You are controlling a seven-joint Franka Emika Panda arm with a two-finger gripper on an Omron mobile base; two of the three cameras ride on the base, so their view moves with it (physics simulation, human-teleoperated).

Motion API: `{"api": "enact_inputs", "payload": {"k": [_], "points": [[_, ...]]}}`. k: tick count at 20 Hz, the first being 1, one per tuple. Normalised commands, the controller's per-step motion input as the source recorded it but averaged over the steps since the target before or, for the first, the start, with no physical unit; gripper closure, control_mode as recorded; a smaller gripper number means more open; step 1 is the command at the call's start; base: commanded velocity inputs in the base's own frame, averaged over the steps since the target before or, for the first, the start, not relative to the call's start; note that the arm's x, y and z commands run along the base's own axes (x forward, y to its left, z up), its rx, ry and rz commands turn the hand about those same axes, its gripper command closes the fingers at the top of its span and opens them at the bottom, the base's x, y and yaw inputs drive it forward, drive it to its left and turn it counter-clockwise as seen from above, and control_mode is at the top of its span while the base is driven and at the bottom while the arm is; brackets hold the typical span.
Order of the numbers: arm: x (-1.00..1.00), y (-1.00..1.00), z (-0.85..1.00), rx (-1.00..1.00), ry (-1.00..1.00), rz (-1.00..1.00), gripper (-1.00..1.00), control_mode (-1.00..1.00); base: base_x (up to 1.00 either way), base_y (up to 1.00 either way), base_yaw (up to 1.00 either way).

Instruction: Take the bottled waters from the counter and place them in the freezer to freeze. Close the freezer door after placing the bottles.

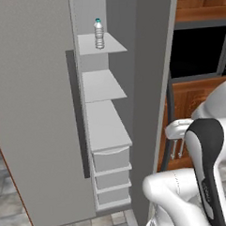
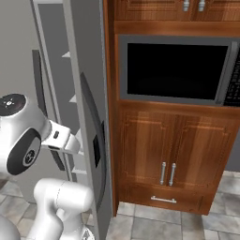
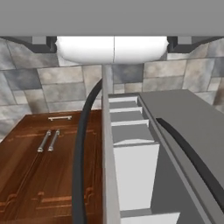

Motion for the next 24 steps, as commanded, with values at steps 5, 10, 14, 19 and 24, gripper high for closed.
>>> {"api": "enact_inputs", "payload": {"k": [5, 10, 14, 19, 24], "points": [[0.11, -0.37, 0.00, 0.00, -0.01, 0.08, -1.00, -1.00, 0.00, 0.00, 0.00], [0.57, -0.54, 0.00, 0.06, 0.00, 0.17, -1.00, -1.00, 0.00, 0.00, 0.00], [0.77, -0.74, -0.01, 0.14, 0.00, 0.20, -1.00, -1.00, 0.00, 0.00, 0.00], [0.96, -0.69, -0.03, 0.15, 0.00, 0.21, -1.00, -1.00, 0.00, 0.00, 0.00], [0.62, -0.21, -0.06, 0.08, -0.06, 0.22, -1.00, -1.00, 0.00, 0.00, 0.00]]}}
